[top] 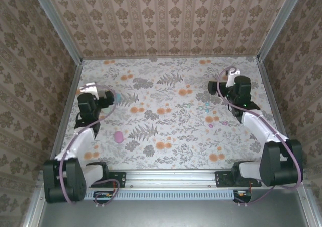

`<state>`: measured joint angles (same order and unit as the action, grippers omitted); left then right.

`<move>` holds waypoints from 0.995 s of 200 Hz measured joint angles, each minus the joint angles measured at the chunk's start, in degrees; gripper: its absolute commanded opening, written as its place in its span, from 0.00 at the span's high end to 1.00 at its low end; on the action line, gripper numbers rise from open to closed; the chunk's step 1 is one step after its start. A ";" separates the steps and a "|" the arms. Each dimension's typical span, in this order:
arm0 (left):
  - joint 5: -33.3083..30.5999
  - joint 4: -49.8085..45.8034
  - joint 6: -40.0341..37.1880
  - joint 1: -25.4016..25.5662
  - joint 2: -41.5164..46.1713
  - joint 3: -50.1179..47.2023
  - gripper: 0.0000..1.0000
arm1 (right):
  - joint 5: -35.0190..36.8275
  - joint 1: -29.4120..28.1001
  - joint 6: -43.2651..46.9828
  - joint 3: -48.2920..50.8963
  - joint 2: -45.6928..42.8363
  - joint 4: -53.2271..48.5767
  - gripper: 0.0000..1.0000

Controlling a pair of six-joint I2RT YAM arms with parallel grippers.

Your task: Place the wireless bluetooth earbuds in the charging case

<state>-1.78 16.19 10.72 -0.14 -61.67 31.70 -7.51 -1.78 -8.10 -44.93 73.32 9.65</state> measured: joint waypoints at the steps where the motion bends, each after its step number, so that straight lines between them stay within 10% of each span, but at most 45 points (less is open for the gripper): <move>1: 0.00 -0.83 0.68 -0.02 0.37 0.39 0.00 | -0.55 -0.02 -0.24 -0.15 -0.07 -0.33 0.00; 58: 3.39 -32.04 23.23 0.52 11.74 3.96 0.03 | -17.68 -1.49 -10.91 -3.32 0.48 -10.21 0.06; 94: -0.11 -48.83 33.73 12.72 14.23 2.67 0.04 | -18.95 -3.52 -13.00 -5.03 0.81 -11.72 0.06; 199: -8.79 -65.07 35.39 24.55 -1.09 6.62 0.26 | -18.43 -3.69 -14.86 -6.58 4.46 -14.95 0.02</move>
<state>-10.57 -48.88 46.11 24.40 -62.76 38.33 -25.93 -5.48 -22.96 -51.51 77.78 -5.30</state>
